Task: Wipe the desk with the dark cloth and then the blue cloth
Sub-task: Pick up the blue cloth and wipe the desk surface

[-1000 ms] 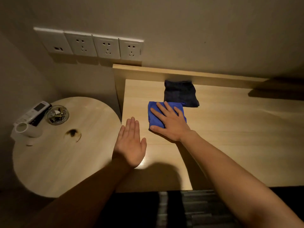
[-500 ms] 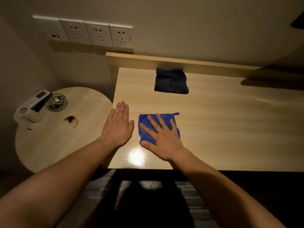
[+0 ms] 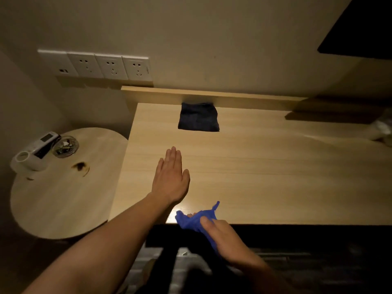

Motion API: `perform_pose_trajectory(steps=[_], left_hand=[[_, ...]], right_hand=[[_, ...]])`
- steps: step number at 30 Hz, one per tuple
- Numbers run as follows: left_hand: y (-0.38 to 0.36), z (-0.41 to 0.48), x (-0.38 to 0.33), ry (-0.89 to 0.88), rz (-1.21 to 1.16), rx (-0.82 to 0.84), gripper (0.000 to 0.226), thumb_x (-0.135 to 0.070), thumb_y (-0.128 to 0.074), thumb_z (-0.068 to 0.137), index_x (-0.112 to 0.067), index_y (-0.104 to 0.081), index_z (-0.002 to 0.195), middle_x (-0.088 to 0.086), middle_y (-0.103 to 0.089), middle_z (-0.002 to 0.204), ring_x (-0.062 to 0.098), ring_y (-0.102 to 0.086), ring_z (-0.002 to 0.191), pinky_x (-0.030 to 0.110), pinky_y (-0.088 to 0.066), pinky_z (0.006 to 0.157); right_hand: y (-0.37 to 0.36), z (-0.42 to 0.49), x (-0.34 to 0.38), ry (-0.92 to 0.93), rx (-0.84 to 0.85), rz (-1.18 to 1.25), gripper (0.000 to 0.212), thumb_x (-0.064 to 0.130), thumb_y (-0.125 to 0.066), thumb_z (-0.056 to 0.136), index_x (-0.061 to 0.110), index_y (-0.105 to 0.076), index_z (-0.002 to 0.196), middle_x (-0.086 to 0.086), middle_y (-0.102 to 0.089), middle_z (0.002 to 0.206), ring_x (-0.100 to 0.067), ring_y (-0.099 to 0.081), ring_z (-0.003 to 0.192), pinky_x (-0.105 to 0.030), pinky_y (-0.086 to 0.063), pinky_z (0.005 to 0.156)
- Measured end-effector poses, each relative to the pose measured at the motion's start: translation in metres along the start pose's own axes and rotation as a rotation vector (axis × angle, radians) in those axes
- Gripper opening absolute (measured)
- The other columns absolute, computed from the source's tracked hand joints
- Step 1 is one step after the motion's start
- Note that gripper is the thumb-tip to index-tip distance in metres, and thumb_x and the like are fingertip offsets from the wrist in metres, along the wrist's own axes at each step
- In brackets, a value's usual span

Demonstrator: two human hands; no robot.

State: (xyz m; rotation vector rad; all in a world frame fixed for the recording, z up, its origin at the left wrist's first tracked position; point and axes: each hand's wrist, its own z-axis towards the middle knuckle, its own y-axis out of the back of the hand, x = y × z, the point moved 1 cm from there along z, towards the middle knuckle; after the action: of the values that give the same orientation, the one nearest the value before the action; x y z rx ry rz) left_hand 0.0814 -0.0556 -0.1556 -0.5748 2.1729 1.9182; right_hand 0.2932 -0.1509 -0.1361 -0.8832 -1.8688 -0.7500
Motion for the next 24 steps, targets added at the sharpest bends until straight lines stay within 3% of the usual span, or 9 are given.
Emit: perform_pose_trajectory(steps=[1, 4, 7, 9, 10, 12, 14, 17, 24], left_hand=[[-0.006, 0.002, -0.007, 0.018, 0.024, 0.005, 0.072, -0.043, -0.024, 0.106, -0.01, -0.005, 0.167, 0.008, 0.004, 0.177, 0.02, 0.006, 0.162, 0.045, 0.002, 0.131], [-0.02, 0.003, -0.012, 0.039, 0.138, -0.007, 0.073, -0.047, -0.017, 0.106, -0.009, 0.0, 0.167, 0.007, 0.008, 0.176, 0.019, 0.01, 0.162, 0.047, 0.005, 0.131], [-0.024, 0.005, -0.01, 0.032, 0.162, -0.018, 0.074, -0.048, -0.013, 0.105, -0.009, 0.001, 0.166, 0.007, 0.009, 0.176, 0.019, 0.011, 0.162, 0.048, 0.004, 0.131], [-0.025, 0.006, -0.011, 0.028, 0.17, -0.019, 0.074, -0.049, -0.012, 0.105, -0.01, 0.002, 0.166, 0.006, 0.009, 0.176, 0.019, 0.012, 0.162, 0.048, 0.004, 0.131], [-0.025, 0.006, -0.01, 0.026, 0.172, -0.022, 0.074, -0.049, -0.012, 0.105, -0.01, 0.002, 0.166, 0.006, 0.009, 0.176, 0.018, 0.012, 0.162, 0.049, 0.004, 0.131], [-0.026, 0.007, -0.01, 0.028, 0.176, -0.023, 0.074, -0.049, -0.014, 0.105, -0.011, 0.001, 0.167, 0.006, 0.009, 0.176, 0.018, 0.012, 0.161, 0.049, 0.004, 0.131], [-0.027, 0.008, -0.009, 0.028, 0.189, -0.025, 0.074, -0.048, -0.015, 0.105, -0.01, -0.001, 0.167, 0.007, 0.007, 0.176, 0.018, 0.011, 0.162, 0.049, 0.003, 0.131], [-0.027, 0.009, -0.008, 0.026, 0.2, -0.02, 0.074, -0.048, -0.014, 0.105, -0.01, 0.0, 0.167, 0.006, 0.009, 0.176, 0.018, 0.013, 0.162, 0.049, 0.003, 0.131], [-0.028, 0.011, -0.008, 0.031, 0.177, -0.026, 0.074, -0.049, -0.013, 0.105, -0.011, 0.003, 0.167, 0.005, 0.01, 0.176, 0.016, 0.014, 0.161, 0.049, 0.004, 0.131]], right_hand=[[0.016, 0.001, 0.002, -0.096, -0.054, 0.198, 0.075, 0.073, -0.048, 0.092, 0.009, -0.078, 0.119, -0.005, -0.079, 0.114, -0.016, -0.072, 0.106, -0.041, -0.047, 0.104], [0.065, 0.017, 0.024, -0.122, -0.195, 0.509, 0.057, 0.055, -0.049, 0.106, 0.008, -0.074, 0.127, -0.012, -0.075, 0.129, -0.023, -0.067, 0.126, -0.041, -0.041, 0.116], [0.103, 0.057, 0.072, -0.067, -0.412, 0.247, 0.042, 0.047, -0.045, 0.109, 0.023, -0.078, 0.099, 0.012, -0.081, 0.085, 0.001, -0.073, 0.084, -0.017, -0.054, 0.079], [0.118, 0.097, 0.095, 0.065, -0.437, -0.076, 0.038, 0.046, -0.042, 0.111, 0.035, -0.068, 0.085, 0.02, -0.07, 0.066, 0.007, -0.062, 0.065, -0.016, -0.046, 0.067], [0.122, 0.118, 0.103, 0.141, -0.433, -0.225, 0.036, 0.047, -0.04, 0.112, 0.037, -0.068, 0.091, 0.019, -0.07, 0.074, 0.006, -0.061, 0.072, -0.022, -0.045, 0.075], [0.125, 0.163, 0.095, 0.23, -0.346, -0.589, 0.04, 0.053, -0.035, 0.109, 0.037, -0.065, 0.13, 0.012, -0.071, 0.129, -0.006, -0.06, 0.121, -0.038, -0.038, 0.105], [0.125, 0.196, 0.075, 0.186, -0.178, -0.973, 0.062, 0.066, -0.03, 0.105, 0.038, -0.039, 0.159, 0.007, -0.032, 0.171, -0.015, -0.022, 0.158, -0.046, -0.015, 0.123], [0.121, 0.212, 0.058, 0.215, -0.125, -1.249, 0.072, 0.076, -0.02, 0.1, 0.045, -0.017, 0.164, 0.007, -0.005, 0.177, -0.021, 0.005, 0.163, -0.056, -0.003, 0.127], [0.119, 0.216, 0.048, 0.241, -0.136, -1.339, 0.075, 0.081, -0.009, 0.096, 0.049, -0.006, 0.164, 0.009, -0.001, 0.177, -0.024, 0.008, 0.163, -0.064, -0.003, 0.126]])
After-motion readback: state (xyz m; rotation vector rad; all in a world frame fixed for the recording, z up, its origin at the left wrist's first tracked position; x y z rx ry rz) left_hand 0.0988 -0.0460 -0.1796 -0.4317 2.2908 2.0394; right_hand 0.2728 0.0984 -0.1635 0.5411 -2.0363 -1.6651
